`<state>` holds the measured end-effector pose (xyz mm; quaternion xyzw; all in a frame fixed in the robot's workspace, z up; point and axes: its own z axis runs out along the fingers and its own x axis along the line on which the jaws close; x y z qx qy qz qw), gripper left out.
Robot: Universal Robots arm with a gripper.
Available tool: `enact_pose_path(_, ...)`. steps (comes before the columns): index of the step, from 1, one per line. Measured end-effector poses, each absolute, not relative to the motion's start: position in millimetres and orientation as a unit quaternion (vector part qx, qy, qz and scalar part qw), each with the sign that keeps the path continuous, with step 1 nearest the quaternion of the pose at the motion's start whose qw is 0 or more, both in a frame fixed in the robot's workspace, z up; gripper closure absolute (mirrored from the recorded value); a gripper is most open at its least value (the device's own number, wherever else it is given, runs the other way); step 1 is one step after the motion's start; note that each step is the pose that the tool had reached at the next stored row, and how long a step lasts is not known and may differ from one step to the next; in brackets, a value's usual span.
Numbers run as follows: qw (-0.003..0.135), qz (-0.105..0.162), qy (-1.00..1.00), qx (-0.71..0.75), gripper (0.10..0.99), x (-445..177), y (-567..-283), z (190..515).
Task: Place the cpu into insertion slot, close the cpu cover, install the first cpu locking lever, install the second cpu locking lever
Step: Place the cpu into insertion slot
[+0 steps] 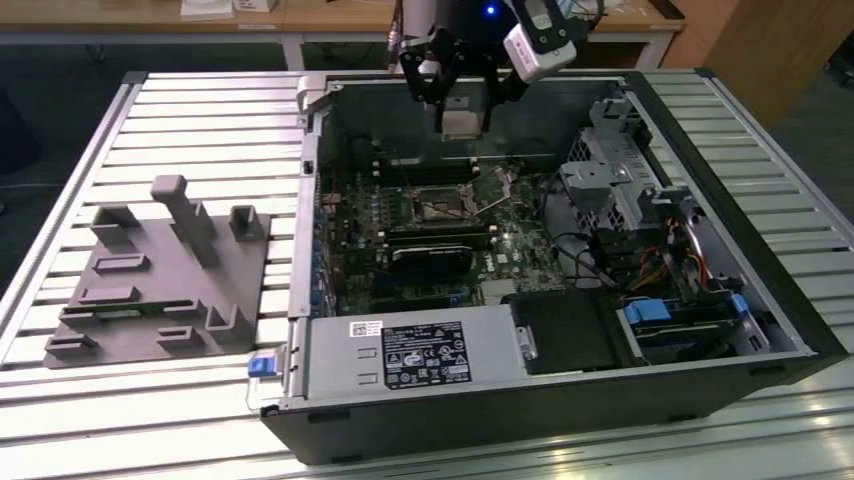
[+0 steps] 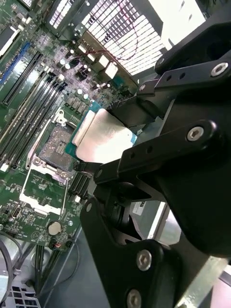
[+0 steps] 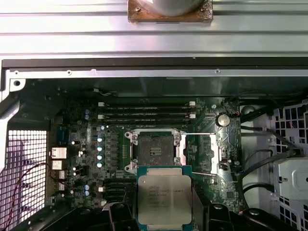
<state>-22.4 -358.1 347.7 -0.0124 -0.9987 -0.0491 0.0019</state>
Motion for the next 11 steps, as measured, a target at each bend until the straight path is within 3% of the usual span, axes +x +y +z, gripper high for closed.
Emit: enact_pose_path(11,0.000,-0.049,-0.999,-0.012,0.545,-22.4,-358.1,331.9)
